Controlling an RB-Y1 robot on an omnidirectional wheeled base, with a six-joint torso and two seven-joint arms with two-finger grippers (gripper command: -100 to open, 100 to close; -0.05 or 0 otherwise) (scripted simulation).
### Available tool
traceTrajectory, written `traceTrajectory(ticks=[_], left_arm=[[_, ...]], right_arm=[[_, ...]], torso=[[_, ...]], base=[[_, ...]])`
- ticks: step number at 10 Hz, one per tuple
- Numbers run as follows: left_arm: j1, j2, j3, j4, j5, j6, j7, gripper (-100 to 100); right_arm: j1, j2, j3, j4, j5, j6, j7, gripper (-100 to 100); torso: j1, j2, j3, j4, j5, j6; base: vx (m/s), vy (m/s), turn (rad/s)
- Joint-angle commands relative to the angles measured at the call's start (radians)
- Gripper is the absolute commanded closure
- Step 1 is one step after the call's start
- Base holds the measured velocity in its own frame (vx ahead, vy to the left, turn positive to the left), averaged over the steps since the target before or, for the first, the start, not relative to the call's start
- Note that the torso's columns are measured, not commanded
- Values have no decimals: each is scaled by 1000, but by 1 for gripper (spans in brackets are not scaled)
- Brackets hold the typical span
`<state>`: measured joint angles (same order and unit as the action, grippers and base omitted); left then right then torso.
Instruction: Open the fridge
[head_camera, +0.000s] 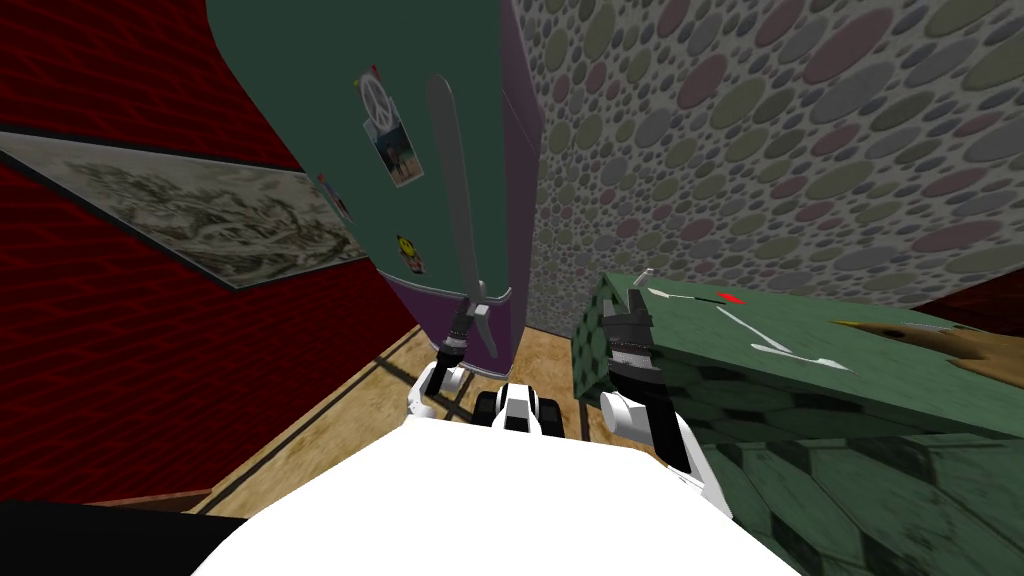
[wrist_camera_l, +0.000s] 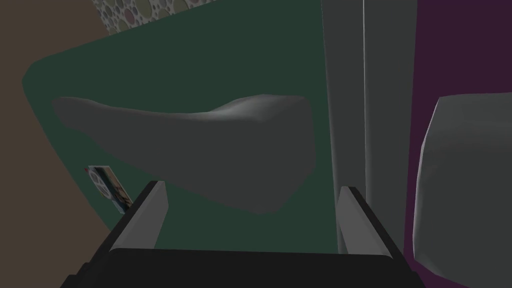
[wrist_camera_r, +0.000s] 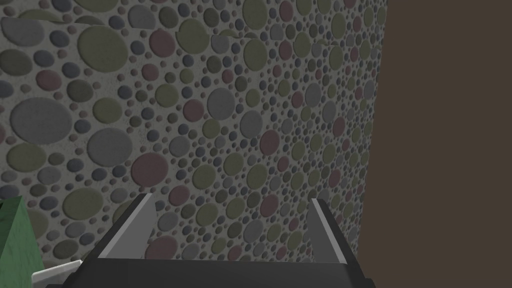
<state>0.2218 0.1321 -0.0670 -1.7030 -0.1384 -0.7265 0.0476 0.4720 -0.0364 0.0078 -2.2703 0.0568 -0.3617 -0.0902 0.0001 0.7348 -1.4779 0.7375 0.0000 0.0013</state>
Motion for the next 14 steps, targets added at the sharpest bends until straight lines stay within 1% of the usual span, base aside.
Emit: traceTrajectory(ticks=[1,3,4,5,8,12,13,14], left_arm=[[34,-12,-21,-5,-9,-27,-12,100],[61,-20,-38,-5,-15,-53,-22,100],[46,-17,-30,6,-13,-44,-17,100],[35,-9,-30,-5,-16,-13,-20,-100],[14,5,-27,-22,-21,47,-21,-100],[-26,32,-21,-49,-30,155,-22,-100],[-26,32,-21,-49,-30,163,-22,-100],[-37,40,-19,-56,-32,196,-23,-100]], right_arm=[[0,0,0,0,0,0,0,0],[0,0,0,0,0,0,0,0],[0,0,0,0,0,0,0,0],[0,0,0,0,0,0,0,0],[0,0,0,0,0,0,0,0],[0,0,0,0,0,0,0,0],[0,0,0,0,0,0,0,0],[0,0,0,0,0,0,0,0]], torso=[[1,0,0,0,0,-1],[1,3,1,2,0,-1],[0,4,2,1,0,-1],[-1,5,3,1,0,-1],[-2,3,2,1,-1,-1],[0,1,0,-1,0,0],[0,2,1,0,0,-1],[-1,2,1,0,0,0]], base=[[15,22,49],[32,33,33],[19,17,6],[-17,-10,-9],[-39,-20,-12],[-36,-24,-18],[-28,-16,-3],[-26,-16,-11]])
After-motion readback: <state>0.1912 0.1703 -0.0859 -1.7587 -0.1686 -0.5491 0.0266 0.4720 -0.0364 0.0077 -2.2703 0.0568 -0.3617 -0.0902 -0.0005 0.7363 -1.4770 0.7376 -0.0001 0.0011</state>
